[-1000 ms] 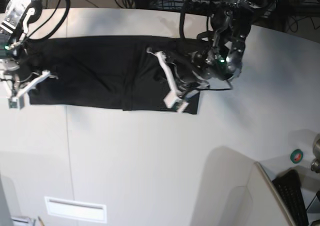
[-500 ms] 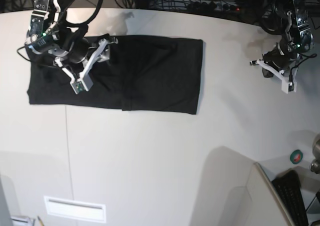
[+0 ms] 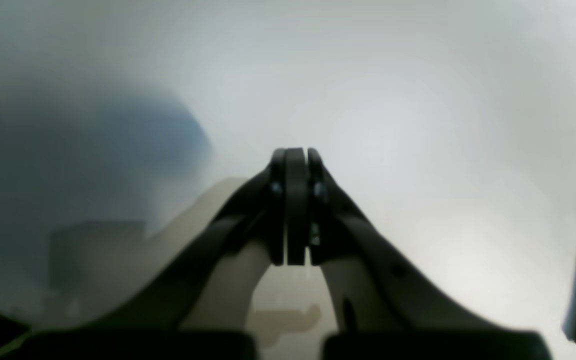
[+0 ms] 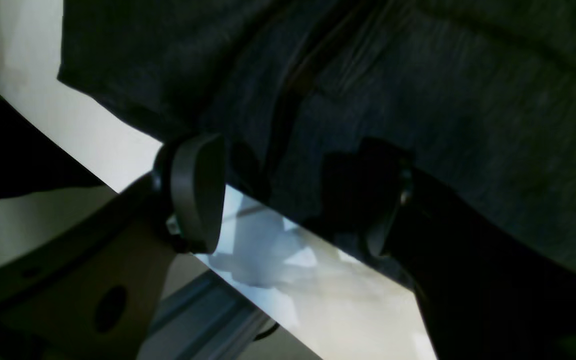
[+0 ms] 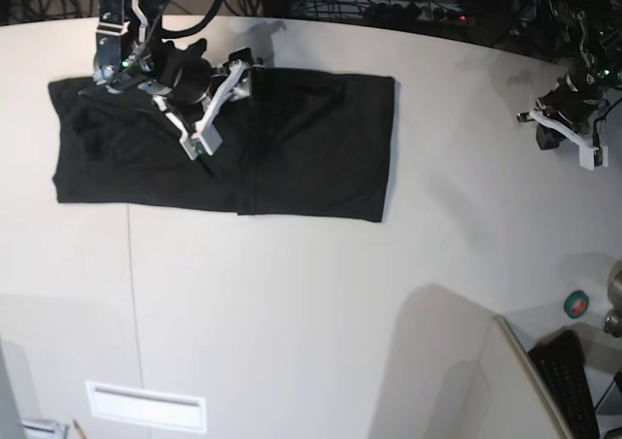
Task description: Layout the t-shirt on the table in an organized manner, then fold the t-shirt properly
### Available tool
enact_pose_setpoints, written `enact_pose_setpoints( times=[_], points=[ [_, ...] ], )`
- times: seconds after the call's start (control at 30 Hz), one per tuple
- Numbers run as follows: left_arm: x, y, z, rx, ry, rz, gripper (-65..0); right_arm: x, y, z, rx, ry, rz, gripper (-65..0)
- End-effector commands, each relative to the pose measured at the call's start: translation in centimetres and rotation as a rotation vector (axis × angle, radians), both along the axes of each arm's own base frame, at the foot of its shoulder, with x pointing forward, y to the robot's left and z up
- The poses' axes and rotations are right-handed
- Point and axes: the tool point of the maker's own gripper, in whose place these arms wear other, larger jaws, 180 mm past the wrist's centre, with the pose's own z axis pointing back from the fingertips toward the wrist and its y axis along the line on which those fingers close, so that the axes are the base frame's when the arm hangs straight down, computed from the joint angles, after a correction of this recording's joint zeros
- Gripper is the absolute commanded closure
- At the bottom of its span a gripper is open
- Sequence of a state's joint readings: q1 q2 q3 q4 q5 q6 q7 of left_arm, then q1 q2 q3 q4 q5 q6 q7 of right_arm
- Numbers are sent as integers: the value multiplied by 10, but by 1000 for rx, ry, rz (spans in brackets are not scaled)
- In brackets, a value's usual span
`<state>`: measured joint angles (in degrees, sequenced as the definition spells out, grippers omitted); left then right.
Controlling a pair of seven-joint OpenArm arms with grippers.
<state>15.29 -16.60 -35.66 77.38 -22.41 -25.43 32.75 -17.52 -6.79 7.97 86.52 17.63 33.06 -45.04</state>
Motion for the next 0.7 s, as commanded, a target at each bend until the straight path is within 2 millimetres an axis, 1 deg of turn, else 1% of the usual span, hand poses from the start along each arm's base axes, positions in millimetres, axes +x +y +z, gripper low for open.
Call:
enact_pose_setpoints(
  times=[0.0, 0.1, 0.2, 0.23, 0.27, 0.3, 0.37, 0.4, 0.43, 0.67],
  points=[
    [1, 9, 9, 24, -19, -4, 0, 9, 10, 7, 31, -32, 9, -377],
    [-3, 9, 8, 26, -11, -6, 0, 5, 24, 3, 46, -16, 51, -375],
    [-4, 9, 7, 25, -8, -5, 0, 3, 30, 4, 51, -18, 72, -374],
    [-4, 9, 6, 25, -7, -4, 0, 3, 30, 4, 51, -18, 73, -359],
    [-4, 9, 6, 25, -7, -4, 0, 4, 30, 4, 51, -20, 72, -329],
    [-4, 9, 6, 25, -7, -4, 0, 4, 30, 4, 51, -20, 72, -270],
    [-4, 9, 6, 25, -7, -4, 0, 4, 27, 4, 47, -19, 68, -116],
    [-4, 9, 6, 25, -7, -4, 0, 4, 25, 3, 42, -18, 70, -50],
    [-4, 9, 6, 25, -7, -4, 0, 3, 21, 2, 30, -16, 78, 0],
    [-4, 9, 6, 25, -7, -4, 0, 5, 14, 4, 14, -30, 77, 0]
  ],
)
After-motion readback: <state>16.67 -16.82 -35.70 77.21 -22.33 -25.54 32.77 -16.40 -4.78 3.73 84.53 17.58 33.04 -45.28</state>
